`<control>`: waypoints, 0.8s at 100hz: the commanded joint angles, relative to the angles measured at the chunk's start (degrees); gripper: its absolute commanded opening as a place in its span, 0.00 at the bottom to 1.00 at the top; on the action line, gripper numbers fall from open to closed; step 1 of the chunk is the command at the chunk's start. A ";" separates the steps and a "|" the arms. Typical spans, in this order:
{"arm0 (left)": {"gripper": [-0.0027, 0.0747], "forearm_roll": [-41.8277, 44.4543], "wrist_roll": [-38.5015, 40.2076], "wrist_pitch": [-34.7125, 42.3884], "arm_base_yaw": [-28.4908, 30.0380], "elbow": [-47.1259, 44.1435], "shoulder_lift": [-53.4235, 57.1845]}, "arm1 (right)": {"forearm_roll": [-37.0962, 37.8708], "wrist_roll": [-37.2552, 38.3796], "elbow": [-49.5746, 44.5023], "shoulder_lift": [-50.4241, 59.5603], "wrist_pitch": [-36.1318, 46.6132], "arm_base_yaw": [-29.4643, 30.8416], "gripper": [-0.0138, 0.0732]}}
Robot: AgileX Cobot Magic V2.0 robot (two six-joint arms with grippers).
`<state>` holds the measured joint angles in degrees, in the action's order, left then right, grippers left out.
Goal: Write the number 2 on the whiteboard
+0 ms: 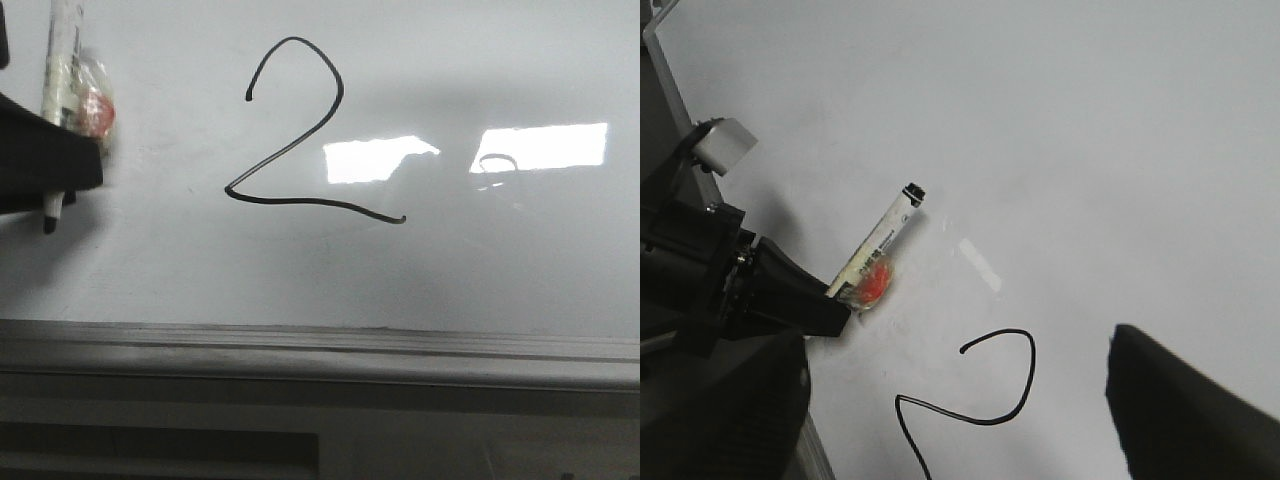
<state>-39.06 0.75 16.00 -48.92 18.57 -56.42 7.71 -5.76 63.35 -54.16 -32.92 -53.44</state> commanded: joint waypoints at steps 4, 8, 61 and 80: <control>0.01 -0.34 0.44 -1.45 0.48 3.33 -0.59 | 0.95 -0.08 1.98 0.85 4.36 0.47 0.77; 0.01 -0.23 0.32 -1.57 0.48 3.73 -1.02 | 0.95 -0.08 1.98 0.85 4.36 0.47 0.77; 0.10 0.23 0.23 0.43 0.48 4.99 -3.25 | 0.84 -0.08 1.98 0.85 1.78 0.47 0.77; 0.53 0.23 0.23 0.43 0.48 4.99 -3.25 | 0.84 -0.08 1.98 0.85 1.78 0.47 0.77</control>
<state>-39.34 0.75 12.54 -48.55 21.76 -60.13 7.71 -5.76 63.35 -54.16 -34.96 -53.44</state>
